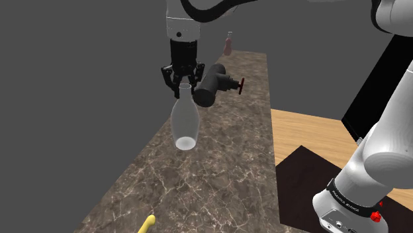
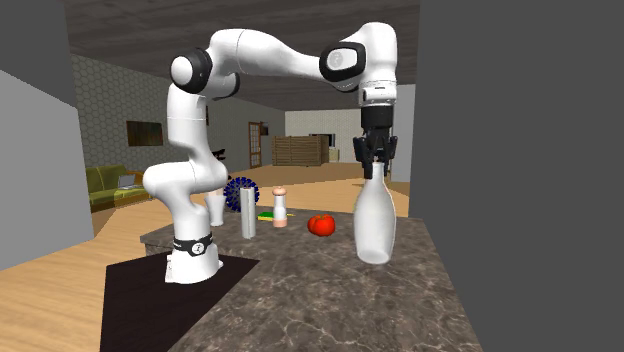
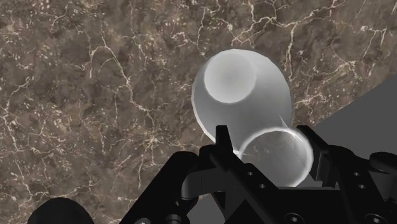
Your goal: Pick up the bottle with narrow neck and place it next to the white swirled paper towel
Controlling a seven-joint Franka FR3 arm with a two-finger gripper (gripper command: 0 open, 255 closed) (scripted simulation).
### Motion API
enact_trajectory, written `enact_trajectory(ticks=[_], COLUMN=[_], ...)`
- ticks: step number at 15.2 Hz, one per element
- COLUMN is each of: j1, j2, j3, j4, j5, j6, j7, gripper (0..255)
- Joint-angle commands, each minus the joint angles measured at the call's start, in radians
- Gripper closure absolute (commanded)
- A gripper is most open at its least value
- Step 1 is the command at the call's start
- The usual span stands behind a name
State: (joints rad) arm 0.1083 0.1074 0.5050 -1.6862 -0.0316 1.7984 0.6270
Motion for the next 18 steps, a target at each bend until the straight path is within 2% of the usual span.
enact_trajectory(ticks=[1, 18], j1=[0.001, 0.024], j2=[0.000, 0.056], j3=[0.001, 0.010], j4=[0.032, 0.329], j5=[0.000, -0.028], j6=[-0.031, -0.279], j7=[0.001, 0.020], gripper=[255, 255])
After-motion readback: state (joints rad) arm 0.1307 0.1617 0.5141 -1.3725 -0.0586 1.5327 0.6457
